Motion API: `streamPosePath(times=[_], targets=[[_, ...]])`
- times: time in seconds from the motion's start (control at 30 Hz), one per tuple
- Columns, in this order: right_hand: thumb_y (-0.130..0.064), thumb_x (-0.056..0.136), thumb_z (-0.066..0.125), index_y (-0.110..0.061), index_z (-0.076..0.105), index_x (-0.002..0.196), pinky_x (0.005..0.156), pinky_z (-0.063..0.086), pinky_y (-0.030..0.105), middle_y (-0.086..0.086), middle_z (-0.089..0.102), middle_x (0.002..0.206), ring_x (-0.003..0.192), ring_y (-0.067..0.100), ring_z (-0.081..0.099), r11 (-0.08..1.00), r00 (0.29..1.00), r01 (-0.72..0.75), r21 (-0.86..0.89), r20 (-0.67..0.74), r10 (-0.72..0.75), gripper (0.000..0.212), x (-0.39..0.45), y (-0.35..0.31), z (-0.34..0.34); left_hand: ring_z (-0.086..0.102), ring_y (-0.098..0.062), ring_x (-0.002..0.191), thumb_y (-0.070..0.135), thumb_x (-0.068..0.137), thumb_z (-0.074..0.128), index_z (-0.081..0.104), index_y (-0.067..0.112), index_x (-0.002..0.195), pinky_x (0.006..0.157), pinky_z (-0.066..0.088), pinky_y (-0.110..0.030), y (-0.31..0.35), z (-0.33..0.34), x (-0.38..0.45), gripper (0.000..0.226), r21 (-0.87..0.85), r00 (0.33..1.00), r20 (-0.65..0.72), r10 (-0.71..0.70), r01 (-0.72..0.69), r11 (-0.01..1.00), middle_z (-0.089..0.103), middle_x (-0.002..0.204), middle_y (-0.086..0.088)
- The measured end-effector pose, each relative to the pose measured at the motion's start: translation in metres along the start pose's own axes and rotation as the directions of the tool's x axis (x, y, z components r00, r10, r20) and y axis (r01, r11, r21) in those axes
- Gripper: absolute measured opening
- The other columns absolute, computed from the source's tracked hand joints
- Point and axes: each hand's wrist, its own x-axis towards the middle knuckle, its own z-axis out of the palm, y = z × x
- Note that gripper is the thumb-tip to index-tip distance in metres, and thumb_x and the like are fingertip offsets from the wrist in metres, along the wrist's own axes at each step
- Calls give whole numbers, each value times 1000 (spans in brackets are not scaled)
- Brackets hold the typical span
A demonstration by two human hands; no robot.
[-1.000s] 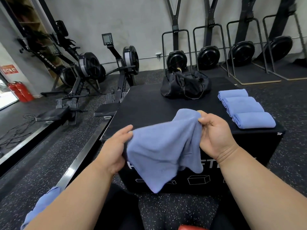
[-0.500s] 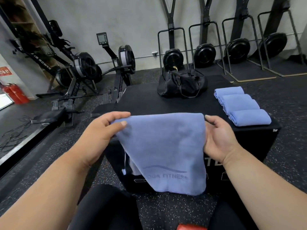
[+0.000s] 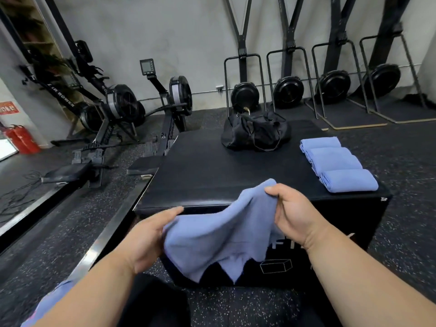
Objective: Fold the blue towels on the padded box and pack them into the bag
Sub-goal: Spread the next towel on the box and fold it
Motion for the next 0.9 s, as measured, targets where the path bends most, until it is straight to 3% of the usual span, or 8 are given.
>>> streamPosePath(times=[0.07,0.17,0.27,0.33,0.47,0.57,0.7,0.9], targets=[[-26,92,54,7,75,111,97,52,43,28,72,117,110,35,70,998,998,52,38,14,-53,43,-1,-7,-2,68,-25,124,8,102,60,70,15,133,107,49,-38,-1,0,11,33,89,964,-201,176,-161,983,77,124,-6],[-38,105,52,3,75,115,99,52,45,25,73,118,110,34,72,993,1000,20,113,-19,-18,48,0,-13,-7,73,-16,109,4,101,61,70,19,132,98,52,-33,10,0,11,35,106,918,-205,340,-325,940,77,123,-4],[-31,106,60,-6,80,88,91,54,39,16,76,101,93,24,76,1000,998,8,-7,-70,-8,37,-1,-10,-3,73,-8,89,18,103,59,66,31,136,77,52,-27,8,14,10,36,-1,969,-136,208,-210,978,75,116,8],[-26,102,63,-7,76,83,88,53,36,12,73,94,87,20,74,999,998,41,15,-52,-40,30,-1,-7,-1,73,-9,102,17,104,60,65,32,134,84,52,-29,1,13,13,34,-12,966,-183,183,-188,982,75,123,9],[-39,94,65,6,65,124,106,49,44,23,68,124,118,33,66,987,994,91,131,44,-98,54,-1,-9,-6,71,-14,108,7,105,57,68,25,134,90,57,-27,21,3,21,36,-91,869,-374,325,-383,919,76,125,-5],[-35,107,54,0,71,120,103,51,42,19,74,118,111,27,72,1000,1000,-4,-8,8,4,41,2,-3,-9,72,-19,114,18,105,56,63,28,140,101,51,-37,18,7,22,36,-193,946,-255,201,-254,948,76,125,-7],[-18,106,57,-8,74,92,87,53,35,12,74,96,88,18,72,988,998,24,-151,-57,-33,25,0,5,-1,72,-19,112,12,105,60,73,21,124,100,52,-36,-2,5,29,25,-27,949,-267,166,-180,983,76,126,-9],[-14,104,53,-6,70,102,87,51,34,7,71,95,93,19,68,978,962,208,-22,-178,-209,19,-4,-7,-19,70,-26,119,19,97,73,77,29,120,111,51,-49,4,-7,32,25,187,832,-345,434,-392,901,78,119,-2]])
